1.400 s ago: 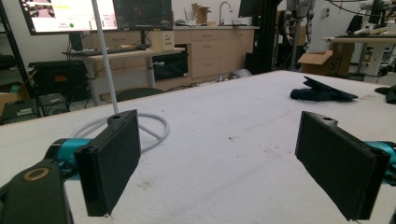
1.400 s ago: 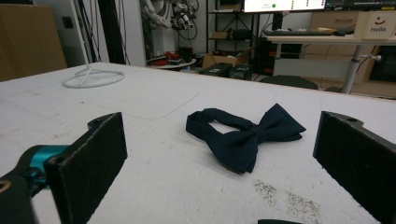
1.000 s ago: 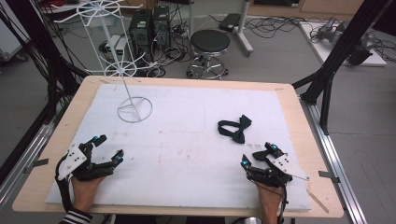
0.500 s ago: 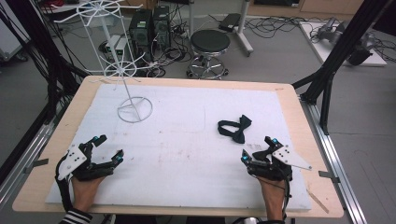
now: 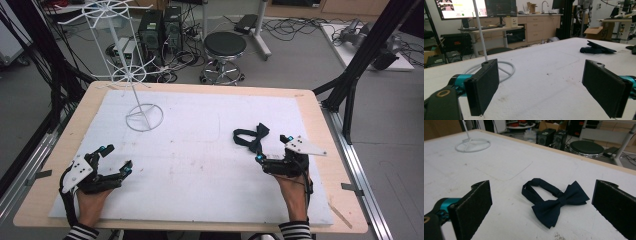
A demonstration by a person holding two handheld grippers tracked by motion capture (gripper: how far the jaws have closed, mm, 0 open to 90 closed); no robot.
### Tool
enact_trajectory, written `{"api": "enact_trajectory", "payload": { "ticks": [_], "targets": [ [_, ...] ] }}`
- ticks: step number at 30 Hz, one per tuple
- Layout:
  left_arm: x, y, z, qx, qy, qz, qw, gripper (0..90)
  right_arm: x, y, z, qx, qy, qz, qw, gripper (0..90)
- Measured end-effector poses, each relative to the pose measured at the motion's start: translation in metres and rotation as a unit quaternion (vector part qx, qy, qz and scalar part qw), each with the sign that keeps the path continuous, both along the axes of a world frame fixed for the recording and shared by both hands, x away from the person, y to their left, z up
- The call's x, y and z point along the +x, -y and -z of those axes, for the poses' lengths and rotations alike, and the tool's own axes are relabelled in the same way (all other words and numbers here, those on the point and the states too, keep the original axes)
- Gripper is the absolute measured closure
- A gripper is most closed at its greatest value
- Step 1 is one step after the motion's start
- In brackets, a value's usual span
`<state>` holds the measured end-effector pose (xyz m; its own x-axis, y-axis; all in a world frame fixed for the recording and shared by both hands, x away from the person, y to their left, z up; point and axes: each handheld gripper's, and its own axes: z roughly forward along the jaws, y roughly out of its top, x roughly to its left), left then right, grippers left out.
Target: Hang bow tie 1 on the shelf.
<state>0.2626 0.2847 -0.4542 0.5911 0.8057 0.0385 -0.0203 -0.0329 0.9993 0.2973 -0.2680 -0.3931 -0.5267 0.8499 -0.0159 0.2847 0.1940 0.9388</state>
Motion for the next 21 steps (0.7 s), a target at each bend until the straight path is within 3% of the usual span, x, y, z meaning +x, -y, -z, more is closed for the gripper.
{"api": "enact_trajectory", "payload": {
  "ticks": [5, 16, 17, 21],
  "targets": [
    [0.000, 0.000, 0.000, 0.000, 0.000, 0.000, 1.0000, 14.6, 0.013, -0.002, -0.001, -0.018, -0.032, -0.004, 0.9993, 1.9],
    [0.000, -0.001, 0.000, -0.002, -0.002, 0.001, 1.0000, 14.6, 0.038, -0.009, -0.012, -0.058, -0.076, 0.005, 0.9954, 2.0],
    [0.000, -0.001, 0.000, -0.002, -0.001, 0.001, 1.0000, 14.6, 0.043, -0.011, -0.013, -0.062, -0.091, 0.010, 0.9939, 1.9],
    [0.000, -0.001, 0.000, -0.002, -0.001, 0.001, 1.0000, 14.6, 0.050, -0.013, -0.012, -0.075, -0.109, 0.018, 0.9910, 1.9]
  ]
}}
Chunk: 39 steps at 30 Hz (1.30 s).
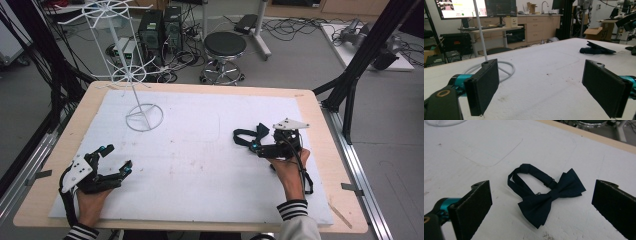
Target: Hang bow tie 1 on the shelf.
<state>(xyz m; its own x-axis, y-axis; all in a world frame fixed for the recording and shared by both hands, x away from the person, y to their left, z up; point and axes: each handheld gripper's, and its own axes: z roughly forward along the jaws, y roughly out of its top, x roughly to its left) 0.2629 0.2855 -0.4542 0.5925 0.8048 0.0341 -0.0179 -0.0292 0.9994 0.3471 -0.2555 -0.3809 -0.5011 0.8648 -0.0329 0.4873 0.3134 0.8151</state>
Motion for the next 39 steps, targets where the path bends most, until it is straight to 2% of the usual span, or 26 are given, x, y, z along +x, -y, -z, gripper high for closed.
{"api": "enact_trajectory", "payload": {
  "ticks": [3, 4, 6, 8, 12, 13, 16, 18, 20, 27, 32, 39],
  "targets": [
    [0.000, 0.000, 0.000, -0.002, 0.000, 0.000, 1.0000, 14.6, 0.008, -0.003, -0.001, -0.007, -0.019, 0.007, 0.9998, 1.9],
    [0.000, 0.000, 0.000, -0.002, 0.000, 0.000, 1.0000, 14.6, 0.008, -0.003, -0.001, -0.007, -0.019, 0.007, 0.9998, 1.9],
    [0.000, 0.000, 0.000, -0.003, 0.000, 0.001, 1.0000, 14.6, 0.012, -0.006, 0.000, -0.006, -0.037, 0.009, 0.9992, 1.9],
    [0.000, 0.000, 0.000, -0.003, -0.001, 0.001, 1.0000, 14.6, 0.015, -0.008, -0.001, -0.012, -0.039, 0.021, 0.9990, 1.9],
    [0.000, 0.000, 0.000, -0.003, -0.001, 0.001, 1.0000, 14.6, 0.022, -0.010, 0.001, -0.012, -0.055, 0.029, 0.9980, 1.9],
    [0.000, 0.000, 0.000, -0.003, -0.001, 0.001, 1.0000, 14.6, 0.026, -0.012, 0.003, -0.015, -0.070, 0.032, 0.9969, 1.9],
    [0.000, -0.001, 0.000, -0.003, -0.001, 0.000, 1.0000, 14.6, 0.030, -0.013, 0.004, -0.021, -0.081, 0.038, 0.9958, 2.0],
    [0.000, -0.001, 0.000, -0.004, -0.002, 0.001, 1.0000, 14.6, 0.033, -0.015, 0.006, -0.016, -0.086, 0.044, 0.9952, 2.2],
    [0.000, -0.001, 0.000, -0.005, -0.001, 0.001, 1.0000, 14.6, 0.037, -0.016, 0.010, -0.024, -0.103, 0.048, 0.9932, 3.5],
    [0.001, -0.001, 0.000, -0.006, -0.002, 0.002, 1.0000, 14.6, 0.042, -0.019, 0.016, -0.032, -0.118, 0.049, 0.9913, 4.6],
    [0.000, -0.001, 0.000, -0.008, -0.002, 0.001, 1.0000, 14.6, 0.047, -0.021, 0.025, -0.041, -0.142, 0.062, 0.9871, 5.6],
    [0.000, -0.001, 0.000, -0.008, -0.003, 0.002, 1.0000, 14.6, 0.050, -0.022, 0.030, -0.041, -0.159, 0.083, 0.9830, 7.0]
  ]
}}
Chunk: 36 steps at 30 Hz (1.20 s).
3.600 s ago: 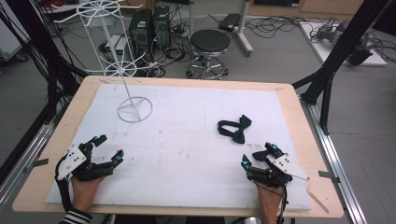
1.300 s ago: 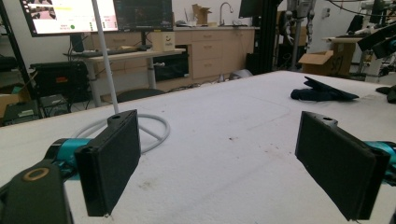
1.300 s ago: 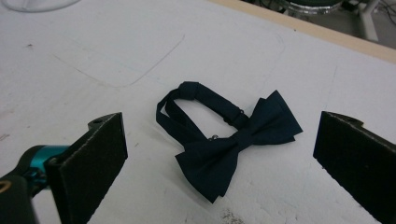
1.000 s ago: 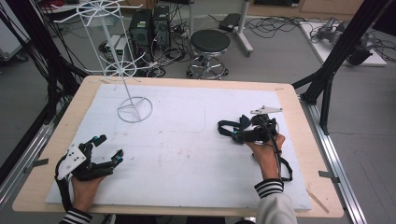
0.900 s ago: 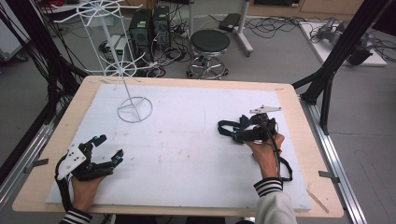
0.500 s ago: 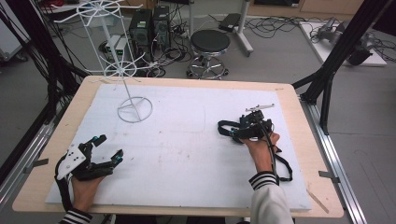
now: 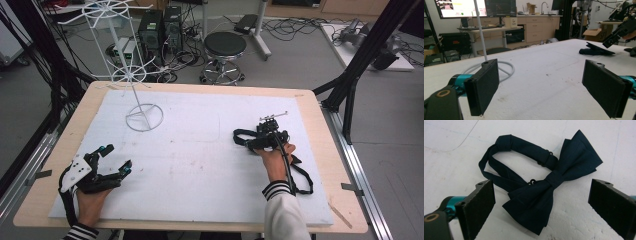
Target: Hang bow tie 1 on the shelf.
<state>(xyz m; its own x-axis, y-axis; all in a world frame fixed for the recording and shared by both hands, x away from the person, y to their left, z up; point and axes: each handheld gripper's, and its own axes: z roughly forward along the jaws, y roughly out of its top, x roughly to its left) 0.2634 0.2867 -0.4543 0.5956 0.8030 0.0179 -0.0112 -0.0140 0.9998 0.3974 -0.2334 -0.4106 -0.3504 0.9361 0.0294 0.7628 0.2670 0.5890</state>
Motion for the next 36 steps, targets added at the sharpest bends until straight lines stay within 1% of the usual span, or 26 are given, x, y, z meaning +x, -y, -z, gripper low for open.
{"api": "enact_trajectory", "payload": {
  "ticks": [1, 3, 4, 5, 8, 9, 10, 13, 16, 17, 18, 22, 24, 25, 28, 29, 30, 31, 34, 36],
  "targets": [
    [0.000, 0.000, 0.000, 0.000, 0.000, 0.000, 1.0000, 14.6, 0.000, 0.000, 0.000, 0.003, -0.003, 0.001, 1.0000, 8.7],
    [0.000, 0.000, 0.000, -0.001, 0.000, 0.000, 1.0000, 14.6, 0.000, -0.001, 0.000, 0.001, -0.006, 0.001, 1.0000, 15.2],
    [0.000, 0.000, 0.000, -0.001, 0.000, 0.000, 1.0000, 14.6, 0.000, -0.001, 0.000, 0.001, -0.008, -0.001, 1.0000, 15.8],
    [0.000, 0.000, 0.000, -0.001, -0.001, 0.000, 1.0000, 14.6, 0.000, -0.002, 0.000, 0.003, -0.010, 0.004, 0.9999, 15.9],
    [0.000, 0.000, 0.000, 0.000, 0.000, 0.000, 1.0000, 14.6, 0.001, -0.002, 0.002, 0.001, -0.016, 0.007, 0.9998, 17.0],
    [0.000, 0.000, 0.000, 0.001, 0.001, 0.000, 1.0000, 14.6, 0.002, -0.002, 0.003, 0.001, -0.019, 0.009, 0.9998, 17.1],
    [0.000, 0.001, 0.000, 0.003, 0.000, 0.000, 1.0000, 14.6, 0.002, -0.003, 0.005, 0.002, -0.026, 0.012, 0.9996, 17.6],
    [0.000, 0.002, 0.000, 0.010, 0.004, -0.001, 0.9999, 14.6, 0.003, -0.004, 0.006, 0.003, -0.030, 0.011, 0.9995, 18.4],
    [-0.001, 0.002, 0.000, 0.013, 0.005, -0.001, 0.9999, 14.6, 0.004, -0.005, 0.008, -0.001, -0.036, 0.010, 0.9993, 20.5],
    [-0.001, 0.002, 0.000, 0.010, 0.005, -0.001, 0.9999, 14.6, 0.004, -0.006, 0.008, -0.002, -0.039, 0.013, 0.9992, 22.0],
    [-0.001, 0.002, 0.000, 0.010, 0.004, -0.001, 0.9999, 14.6, 0.005, -0.005, 0.009, -0.004, -0.037, 0.007, 0.9993, 24.0],
    [-0.001, 0.002, 0.000, 0.010, 0.004, -0.001, 0.9999, 14.6, 0.005, -0.006, 0.010, -0.005, -0.046, 0.008, 0.9989, 27.6],
    [-0.001, 0.002, 0.000, 0.010, 0.004, -0.001, 0.9999, 14.6, 0.005, -0.006, 0.011, -0.011, -0.051, 0.008, 0.9986, 29.3],
    [0.000, 0.002, 0.000, 0.009, 0.004, -0.001, 0.9999, 14.6, 0.006, -0.006, 0.012, -0.015, -0.049, 0.007, 0.9987, 31.7],
    [-0.001, 0.002, 0.000, 0.009, 0.004, -0.001, 1.0000, 14.6, 0.006, -0.007, 0.013, -0.023, -0.054, 0.009, 0.9982, 41.9],
    [-0.001, 0.002, 0.000, 0.010, 0.004, -0.001, 0.9999, 14.6, 0.005, -0.007, 0.012, -0.029, -0.053, 0.012, 0.9981, 46.7],
    [-0.001, 0.002, 0.000, 0.011, 0.004, -0.001, 0.9999, 14.6, 0.005, -0.007, 0.012, -0.029, -0.053, 0.012, 0.9981, 46.7],
    [-0.001, 0.002, 0.000, 0.010, 0.004, -0.001, 0.9999, 14.7, 0.005, -0.007, 0.012, -0.029, -0.052, 0.011, 0.9982, 49.6],
    [-0.001, 0.002, 0.000, 0.009, 0.004, -0.001, 0.9999, 14.6, 0.005, -0.006, 0.011, -0.034, -0.050, 0.010, 0.9981, 61.1],
    [-0.001, 0.001, 0.000, 0.010, 0.004, -0.001, 0.9999, 14.6, 0.004, -0.006, 0.010, -0.030, -0.051, 0.005, 0.9983, 68.3]
  ]
}}
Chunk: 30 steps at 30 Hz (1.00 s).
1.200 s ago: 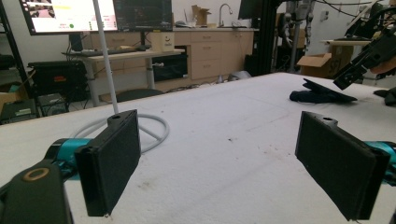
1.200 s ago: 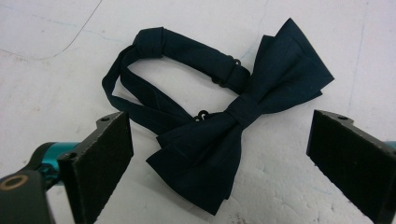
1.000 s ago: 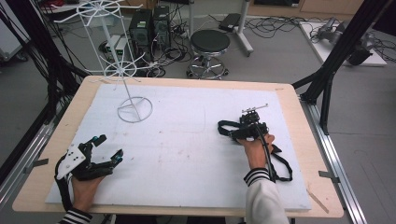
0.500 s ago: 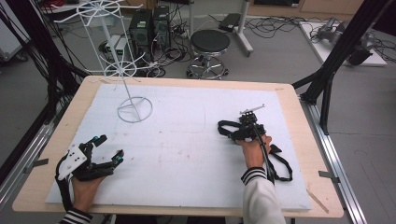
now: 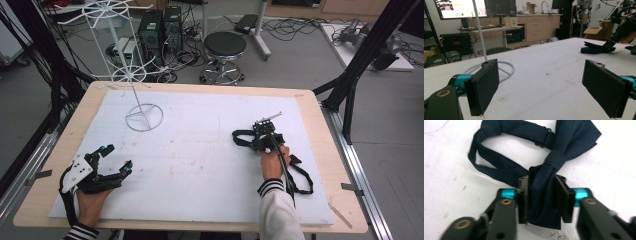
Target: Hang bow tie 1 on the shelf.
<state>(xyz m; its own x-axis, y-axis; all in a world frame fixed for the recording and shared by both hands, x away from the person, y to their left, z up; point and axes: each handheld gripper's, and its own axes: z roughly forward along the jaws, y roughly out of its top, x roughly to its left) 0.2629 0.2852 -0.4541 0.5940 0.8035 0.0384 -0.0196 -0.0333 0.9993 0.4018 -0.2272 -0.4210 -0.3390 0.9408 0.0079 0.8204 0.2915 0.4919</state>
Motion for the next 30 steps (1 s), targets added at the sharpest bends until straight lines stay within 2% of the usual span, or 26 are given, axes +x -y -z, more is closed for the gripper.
{"api": "enact_trajectory", "payload": {
  "ticks": [1, 3, 7, 14, 26, 30],
  "targets": [
    [0.000, 0.000, 0.000, 0.000, 0.000, 0.000, 1.0000, 14.6, 0.000, -0.001, 0.000, -0.002, -0.001, -0.004, 1.0000, 73.0],
    [0.000, 0.000, 0.000, 0.000, 0.000, 0.000, 1.0000, 14.6, 0.000, -0.003, -0.001, -0.004, 0.000, -0.006, 1.0000, 75.2],
    [0.000, 0.000, 0.000, -0.002, 0.000, 0.000, 1.0000, 14.6, -0.001, -0.001, -0.001, -0.006, 0.003, -0.007, 1.0000, 77.0],
    [0.000, 0.000, 0.000, -0.004, -0.001, -0.001, 1.0000, 14.6, -0.002, 0.004, -0.004, 0.004, 0.003, -0.015, 0.9999, 77.6],
    [0.001, 0.000, 0.000, -0.005, -0.006, -0.001, 1.0000, 14.6, -0.010, -0.001, -0.015, 0.037, 0.037, -0.057, 0.9970, 77.3],
    [0.002, 0.000, 0.000, -0.004, -0.009, -0.001, 1.0000, 14.6, -0.012, -0.001, -0.018, 0.056, 0.055, -0.076, 0.9940, 77.2]
  ]
}}
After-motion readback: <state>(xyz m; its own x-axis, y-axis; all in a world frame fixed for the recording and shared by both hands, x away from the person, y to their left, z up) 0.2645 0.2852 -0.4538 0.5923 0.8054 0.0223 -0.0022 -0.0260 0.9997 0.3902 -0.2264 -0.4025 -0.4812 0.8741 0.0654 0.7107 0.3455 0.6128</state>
